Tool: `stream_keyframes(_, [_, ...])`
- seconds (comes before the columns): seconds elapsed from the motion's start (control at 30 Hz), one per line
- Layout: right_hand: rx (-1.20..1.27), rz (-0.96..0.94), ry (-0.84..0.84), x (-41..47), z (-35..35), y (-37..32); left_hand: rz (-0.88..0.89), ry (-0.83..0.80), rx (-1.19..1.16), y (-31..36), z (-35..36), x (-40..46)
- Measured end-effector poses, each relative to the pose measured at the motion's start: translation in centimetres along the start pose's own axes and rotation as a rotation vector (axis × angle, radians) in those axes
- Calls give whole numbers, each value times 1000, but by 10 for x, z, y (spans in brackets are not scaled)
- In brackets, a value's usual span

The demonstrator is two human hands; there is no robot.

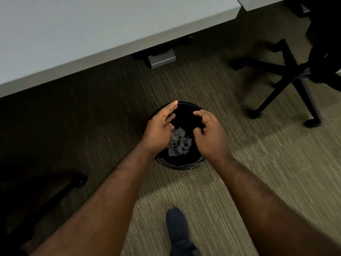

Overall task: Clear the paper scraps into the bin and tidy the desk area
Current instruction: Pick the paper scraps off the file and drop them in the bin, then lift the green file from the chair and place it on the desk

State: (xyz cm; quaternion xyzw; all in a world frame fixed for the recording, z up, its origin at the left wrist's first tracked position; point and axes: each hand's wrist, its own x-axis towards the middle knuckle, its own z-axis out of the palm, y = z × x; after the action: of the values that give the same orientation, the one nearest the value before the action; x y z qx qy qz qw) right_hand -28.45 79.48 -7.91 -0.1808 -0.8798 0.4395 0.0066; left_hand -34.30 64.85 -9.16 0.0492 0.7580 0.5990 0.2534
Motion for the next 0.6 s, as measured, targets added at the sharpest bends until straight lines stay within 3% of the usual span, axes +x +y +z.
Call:
stream_keyframes(0.2, [-71,-71,-60,-15,20,-11,106,66,118,-3,-24,-21])
stream_keyframes(0.33, [-189,-160,-133,-27,45,-32,184,181,387,-13,-63,-50])
stream_keyframes(0.47, [-295,-279,-164,-45,75,-66,70,312,646,-33,-115,-94])
stream_keyframes(0.6, [-369,-381,-244,-72,115,-107,-42,443,699,-55,-167,-152])
